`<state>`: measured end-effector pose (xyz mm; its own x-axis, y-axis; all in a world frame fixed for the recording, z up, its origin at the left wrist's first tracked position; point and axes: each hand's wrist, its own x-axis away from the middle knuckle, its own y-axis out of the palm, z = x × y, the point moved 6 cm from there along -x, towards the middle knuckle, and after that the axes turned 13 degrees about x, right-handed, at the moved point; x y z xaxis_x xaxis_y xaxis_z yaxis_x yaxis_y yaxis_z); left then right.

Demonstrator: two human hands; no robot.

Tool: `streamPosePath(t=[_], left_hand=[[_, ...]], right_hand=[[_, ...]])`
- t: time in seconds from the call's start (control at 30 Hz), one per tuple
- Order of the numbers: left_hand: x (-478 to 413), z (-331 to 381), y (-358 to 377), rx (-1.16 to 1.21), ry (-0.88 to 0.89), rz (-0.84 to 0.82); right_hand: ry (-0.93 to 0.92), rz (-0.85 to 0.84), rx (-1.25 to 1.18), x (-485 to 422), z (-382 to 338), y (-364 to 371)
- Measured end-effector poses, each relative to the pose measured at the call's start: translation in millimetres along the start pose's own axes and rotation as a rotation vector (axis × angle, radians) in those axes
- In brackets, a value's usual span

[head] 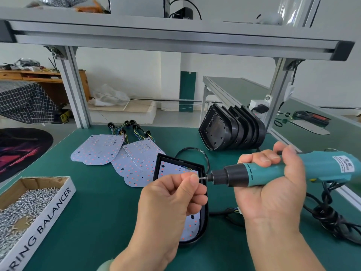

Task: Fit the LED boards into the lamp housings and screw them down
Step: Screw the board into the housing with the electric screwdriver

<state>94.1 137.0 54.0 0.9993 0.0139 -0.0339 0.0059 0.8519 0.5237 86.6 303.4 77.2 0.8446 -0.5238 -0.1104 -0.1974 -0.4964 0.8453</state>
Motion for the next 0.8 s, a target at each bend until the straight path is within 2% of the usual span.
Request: streamPosePath(t=[0.43, 0.5, 0.6, 0.63, 0.67, 0.7, 0.73, 0.8], left_hand=[[-4.5, 2.3, -4.4, -0.014, -0.072, -0.114], [-6.1, 16.9, -10.2, -0.201, 0.052, -0.072], [-17.7, 47.6, -38.1, -0.521, 0.352, 0.183], [-23.6, 52.4, -48.1, -0.598, 0.369, 0.243], [-30.8, 49.8, -58.4, -0.697, 0.313, 0.28], [-38.1, 39.8, -68.3, -0.789, 0.181, 0.28], [-44.0, 25.6, -75.8, -0.807, 0.017, 0.241], [-45.4, -0.6, -74.8, -0.697, -0.253, 0.104]], right_hand=[[-0.027, -0.012, 0.021, 0.6, -2.9, 1.0], [-0.027, -0.014, 0.027, -0.2, -3.7, 0.2], [-0.017, -0.013, 0.062, -2.4, -3.7, -2.4], [-0.009, -0.01, 0.092, -3.0, -2.5, -3.6], [0.003, -0.009, 0.124, -3.5, -0.4, -4.3], [0.016, -0.013, 0.154, -3.7, 2.5, -4.8], [0.029, -0.023, 0.181, -3.9, 6.0, -4.6], [0.043, -0.05, 0.231, -3.9, 13.0, -3.6]])
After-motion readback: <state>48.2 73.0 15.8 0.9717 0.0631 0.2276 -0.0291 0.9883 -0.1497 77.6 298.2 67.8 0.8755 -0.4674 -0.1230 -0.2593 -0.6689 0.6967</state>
